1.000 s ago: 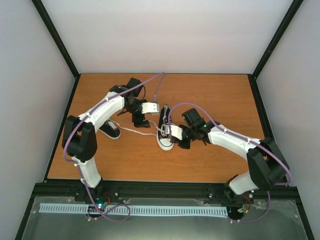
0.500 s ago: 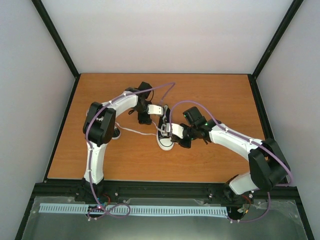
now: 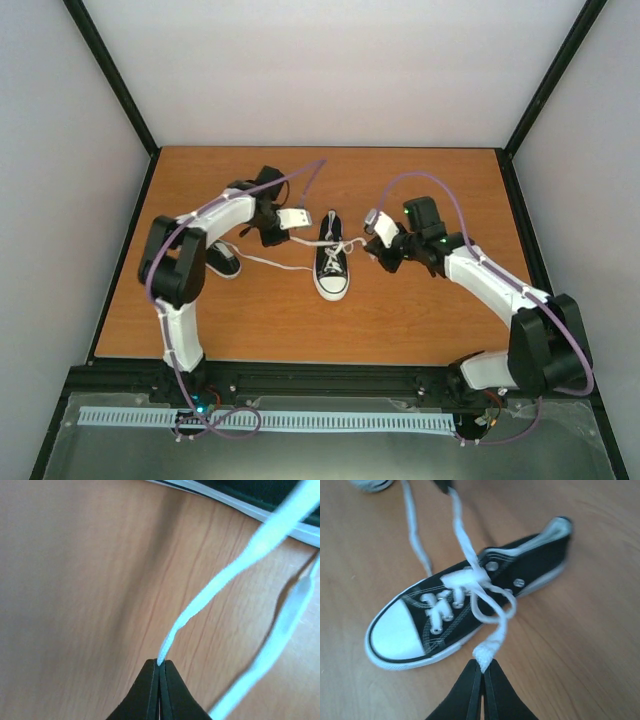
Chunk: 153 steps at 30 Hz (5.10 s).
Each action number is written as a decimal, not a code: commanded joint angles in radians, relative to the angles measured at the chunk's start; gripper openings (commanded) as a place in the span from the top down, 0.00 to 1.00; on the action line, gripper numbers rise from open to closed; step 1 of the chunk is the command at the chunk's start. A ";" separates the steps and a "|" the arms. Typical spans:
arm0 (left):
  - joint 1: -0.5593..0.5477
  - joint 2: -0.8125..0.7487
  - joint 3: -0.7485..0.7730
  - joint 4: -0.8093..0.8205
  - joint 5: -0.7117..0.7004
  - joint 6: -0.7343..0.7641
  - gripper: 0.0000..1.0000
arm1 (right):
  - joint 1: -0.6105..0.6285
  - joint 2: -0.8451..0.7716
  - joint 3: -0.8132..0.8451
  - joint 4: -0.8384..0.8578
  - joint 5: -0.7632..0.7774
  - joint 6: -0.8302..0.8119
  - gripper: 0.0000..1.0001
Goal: Tie the shoes
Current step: Tie the shoelace on the shoe, then wrap the shoelace around the shoelace.
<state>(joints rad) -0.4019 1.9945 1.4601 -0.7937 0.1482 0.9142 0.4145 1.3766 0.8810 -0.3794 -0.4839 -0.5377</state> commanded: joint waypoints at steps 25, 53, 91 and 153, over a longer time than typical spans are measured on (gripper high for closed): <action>0.273 -0.374 -0.406 0.159 -0.324 -0.259 0.99 | -0.624 0.082 -0.280 0.376 -0.183 0.809 0.97; 0.281 -0.520 -0.308 -0.002 0.236 -0.323 0.99 | -0.294 0.063 -0.101 0.051 0.034 0.630 0.97; 0.281 -0.620 0.051 -0.283 0.782 -0.317 0.99 | 0.133 0.349 0.282 0.292 -0.268 -0.224 0.82; 0.001 -0.107 0.091 0.047 0.739 -0.078 0.58 | 0.043 0.368 0.259 0.312 -0.342 -0.182 0.94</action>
<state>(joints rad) -0.3904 1.8668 1.5185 -0.7418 0.8345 0.8158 0.4595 1.7767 1.1469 -0.0956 -0.8013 -0.6991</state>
